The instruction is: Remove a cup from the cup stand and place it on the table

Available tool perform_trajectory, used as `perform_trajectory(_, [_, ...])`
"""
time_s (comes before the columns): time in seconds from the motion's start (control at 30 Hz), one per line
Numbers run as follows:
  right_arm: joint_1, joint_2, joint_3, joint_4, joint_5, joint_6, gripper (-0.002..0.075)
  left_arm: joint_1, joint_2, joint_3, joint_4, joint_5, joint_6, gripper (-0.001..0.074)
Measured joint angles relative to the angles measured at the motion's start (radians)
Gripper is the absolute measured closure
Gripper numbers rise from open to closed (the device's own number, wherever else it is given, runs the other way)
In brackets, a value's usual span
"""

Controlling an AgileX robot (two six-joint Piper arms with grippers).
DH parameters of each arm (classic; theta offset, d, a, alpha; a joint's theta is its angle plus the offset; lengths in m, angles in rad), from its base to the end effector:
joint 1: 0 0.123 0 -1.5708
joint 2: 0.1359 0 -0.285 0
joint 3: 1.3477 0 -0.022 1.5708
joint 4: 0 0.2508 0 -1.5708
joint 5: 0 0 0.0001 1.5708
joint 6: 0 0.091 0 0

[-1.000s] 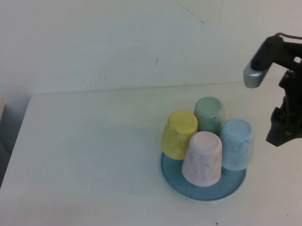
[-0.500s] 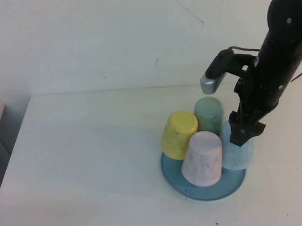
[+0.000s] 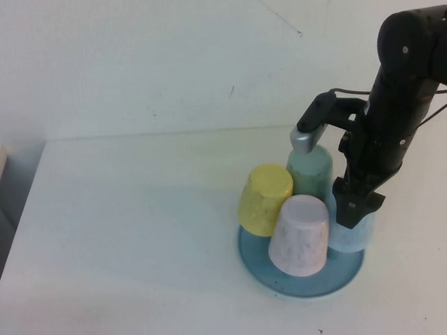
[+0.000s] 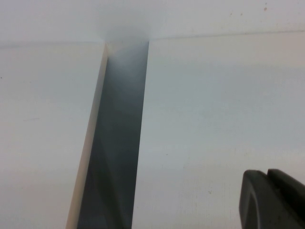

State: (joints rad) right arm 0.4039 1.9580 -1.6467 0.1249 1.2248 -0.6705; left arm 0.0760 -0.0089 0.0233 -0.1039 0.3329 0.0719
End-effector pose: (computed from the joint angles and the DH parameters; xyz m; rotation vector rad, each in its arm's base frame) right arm 0.3663 0.1682 0.2459 -1.4901 2.6050 0.1544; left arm 0.0538 0.0010 0.1759 -0.0697 1.8278 0.0040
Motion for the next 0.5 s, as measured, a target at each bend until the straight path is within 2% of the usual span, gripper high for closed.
perform_trajectory(0.07, [0.0, 0.0, 0.0, 0.0, 0.0, 0.0, 0.0151, 0.0, 0.0, 0.0, 0.0, 0.0, 0.0, 0.0738])
perform_trajectory(0.27, [0.0, -0.007, -0.035, 0.0, 0.0, 0.018, 0.0151, 0.0, 0.0, 0.0, 0.0, 0.0, -0.002, 0.0738])
perform_trajectory(0.5, [0.0, -0.158, -0.098, -0.001, 0.003, 0.068, 0.0151, 0.0, 0.0, 0.0, 0.0, 0.0, -0.002, 0.0738])
